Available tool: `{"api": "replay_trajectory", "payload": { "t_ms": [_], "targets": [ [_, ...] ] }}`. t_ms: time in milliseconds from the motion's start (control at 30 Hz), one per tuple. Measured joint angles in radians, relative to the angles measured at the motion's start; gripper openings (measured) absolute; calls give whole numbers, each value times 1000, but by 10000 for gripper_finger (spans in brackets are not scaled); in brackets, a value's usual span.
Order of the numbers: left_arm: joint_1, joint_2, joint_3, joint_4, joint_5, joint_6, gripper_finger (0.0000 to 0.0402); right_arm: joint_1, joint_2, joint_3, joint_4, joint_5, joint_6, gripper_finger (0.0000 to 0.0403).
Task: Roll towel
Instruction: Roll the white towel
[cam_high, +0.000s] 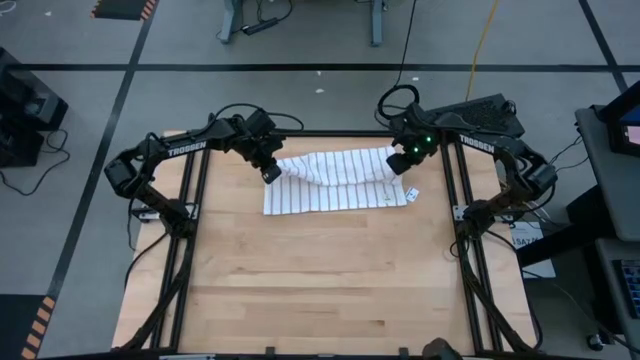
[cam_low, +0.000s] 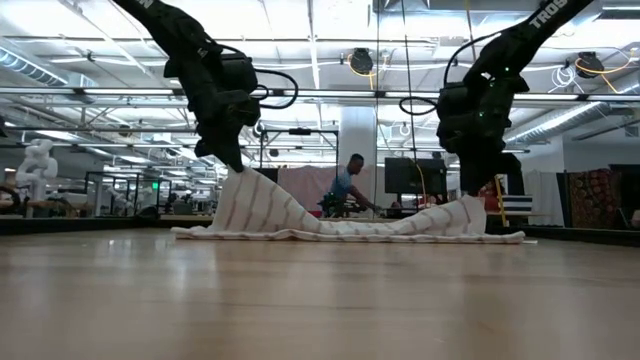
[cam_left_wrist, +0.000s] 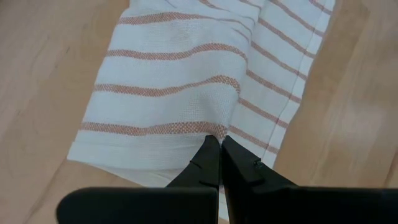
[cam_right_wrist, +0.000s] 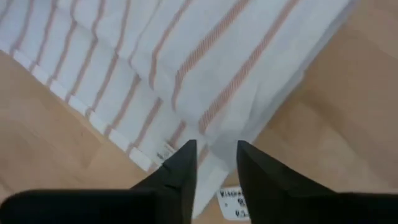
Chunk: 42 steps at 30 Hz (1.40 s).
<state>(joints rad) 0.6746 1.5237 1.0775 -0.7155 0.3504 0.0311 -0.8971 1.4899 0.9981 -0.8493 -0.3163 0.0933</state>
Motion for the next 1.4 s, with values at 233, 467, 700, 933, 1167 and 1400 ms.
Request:
{"api": "replay_trajectory", "payload": {
  "t_ms": [233,467,700,933,1167,1400],
  "targets": [
    [0,0,0,0,0,0,2,-22,36,0,38,19,0,187],
    [0,0,0,0,-3,1,2,-32,46,-83,102,-80,10,195],
    [0,0,0,3,-5,1,2,-32,32,-117,172,-200,30,73],
    [2,-6,4,-8,-6,1,2,-32,-80,-50,164,-264,-51,22],
    [38,-62,8,-4,-17,2,2,-27,-234,-13,75,-265,-95,15],
    [114,-110,8,5,3,1,2,2,-310,-14,-62,-258,-209,22]
  ]
}}
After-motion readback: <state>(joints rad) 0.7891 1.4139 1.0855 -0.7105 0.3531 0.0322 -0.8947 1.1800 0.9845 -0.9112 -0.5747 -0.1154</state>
